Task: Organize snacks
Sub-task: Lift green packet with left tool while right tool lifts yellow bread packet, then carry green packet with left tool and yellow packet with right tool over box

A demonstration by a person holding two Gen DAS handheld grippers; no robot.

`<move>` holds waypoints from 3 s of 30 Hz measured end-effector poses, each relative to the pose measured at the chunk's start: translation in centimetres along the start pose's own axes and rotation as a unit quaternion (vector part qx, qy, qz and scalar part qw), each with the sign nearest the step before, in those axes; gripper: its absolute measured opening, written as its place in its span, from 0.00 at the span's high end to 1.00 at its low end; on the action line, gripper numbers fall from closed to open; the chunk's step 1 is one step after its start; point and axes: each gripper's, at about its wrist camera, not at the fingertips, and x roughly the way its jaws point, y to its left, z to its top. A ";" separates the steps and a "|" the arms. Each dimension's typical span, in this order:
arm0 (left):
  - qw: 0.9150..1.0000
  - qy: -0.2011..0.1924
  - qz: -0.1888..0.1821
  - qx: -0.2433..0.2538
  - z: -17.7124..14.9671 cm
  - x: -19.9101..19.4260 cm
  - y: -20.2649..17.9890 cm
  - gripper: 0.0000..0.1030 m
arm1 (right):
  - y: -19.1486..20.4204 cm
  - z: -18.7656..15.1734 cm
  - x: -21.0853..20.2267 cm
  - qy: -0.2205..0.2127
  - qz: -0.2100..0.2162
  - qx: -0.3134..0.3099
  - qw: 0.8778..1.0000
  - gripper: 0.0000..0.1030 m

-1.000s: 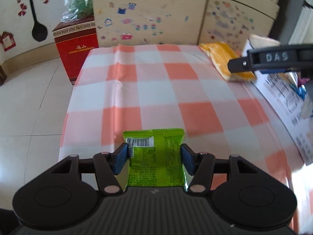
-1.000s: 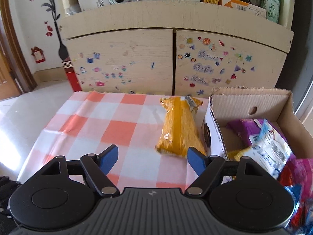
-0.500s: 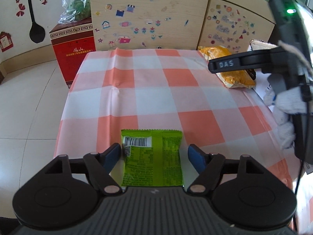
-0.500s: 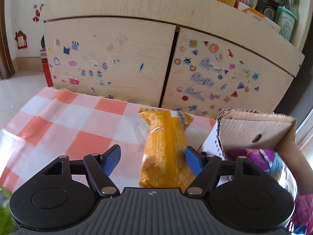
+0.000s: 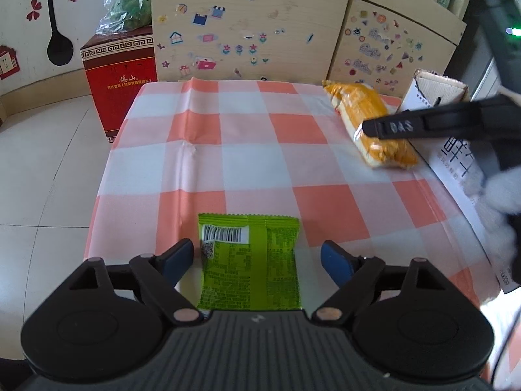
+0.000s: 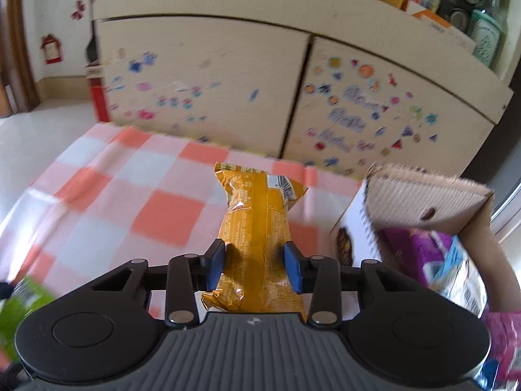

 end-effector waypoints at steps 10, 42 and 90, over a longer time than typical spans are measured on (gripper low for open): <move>1.000 0.007 -0.024 -0.006 -0.2 -0.4 1.0 0.16 | 0.8 -2.6 -4.4 0.056 0.062 -0.021 0.996 0.36; 0.996 0.027 0.005 0.080 -0.8 0.6 -1.6 0.00 | 0.4 -2.0 0.9 0.070 0.054 0.011 0.996 0.12; 0.993 -0.087 -0.005 0.083 0.8 -7.7 -4.3 0.51 | -2.8 -4.6 -12.2 -0.016 0.026 0.030 0.999 0.41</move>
